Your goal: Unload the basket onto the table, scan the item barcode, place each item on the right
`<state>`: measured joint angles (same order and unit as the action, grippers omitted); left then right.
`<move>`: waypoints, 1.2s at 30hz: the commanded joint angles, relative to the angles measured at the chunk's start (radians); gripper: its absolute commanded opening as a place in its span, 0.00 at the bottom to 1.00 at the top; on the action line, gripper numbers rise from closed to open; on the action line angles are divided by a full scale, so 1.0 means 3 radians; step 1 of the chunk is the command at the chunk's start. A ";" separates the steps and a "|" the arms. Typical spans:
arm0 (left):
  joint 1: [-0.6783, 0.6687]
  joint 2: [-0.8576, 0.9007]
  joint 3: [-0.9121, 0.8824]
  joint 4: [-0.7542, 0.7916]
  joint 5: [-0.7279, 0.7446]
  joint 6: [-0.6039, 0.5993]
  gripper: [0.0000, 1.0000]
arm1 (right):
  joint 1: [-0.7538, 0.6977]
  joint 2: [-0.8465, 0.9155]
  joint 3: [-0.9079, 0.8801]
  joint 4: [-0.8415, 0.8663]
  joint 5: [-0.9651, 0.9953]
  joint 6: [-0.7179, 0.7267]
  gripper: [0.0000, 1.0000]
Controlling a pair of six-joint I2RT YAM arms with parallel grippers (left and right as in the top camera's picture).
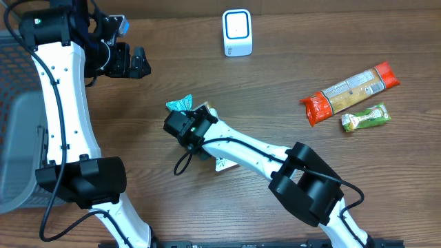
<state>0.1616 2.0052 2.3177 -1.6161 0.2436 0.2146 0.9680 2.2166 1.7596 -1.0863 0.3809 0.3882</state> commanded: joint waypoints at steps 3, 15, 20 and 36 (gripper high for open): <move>0.0004 0.0036 0.0020 0.0003 0.0038 0.0058 1.00 | -0.0310 -0.0445 0.0174 0.0045 -0.1160 -0.0146 0.04; 0.0004 0.0036 0.0020 0.0003 0.0038 0.0058 1.00 | -0.1472 -0.0458 -0.0248 0.0385 -0.3782 -0.0968 0.04; 0.0004 0.0036 0.0020 0.0003 0.0038 0.0058 1.00 | -0.1607 -0.0449 -0.0715 0.0713 -0.3787 -0.0829 0.04; 0.0004 0.0036 0.0020 0.0003 0.0038 0.0058 1.00 | -0.1759 -0.0586 -0.0389 0.0319 -0.1483 -0.0492 0.75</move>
<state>0.1616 2.0052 2.3177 -1.6161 0.2436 0.2146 0.4580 2.1025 1.5269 -0.9474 -0.3336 0.2241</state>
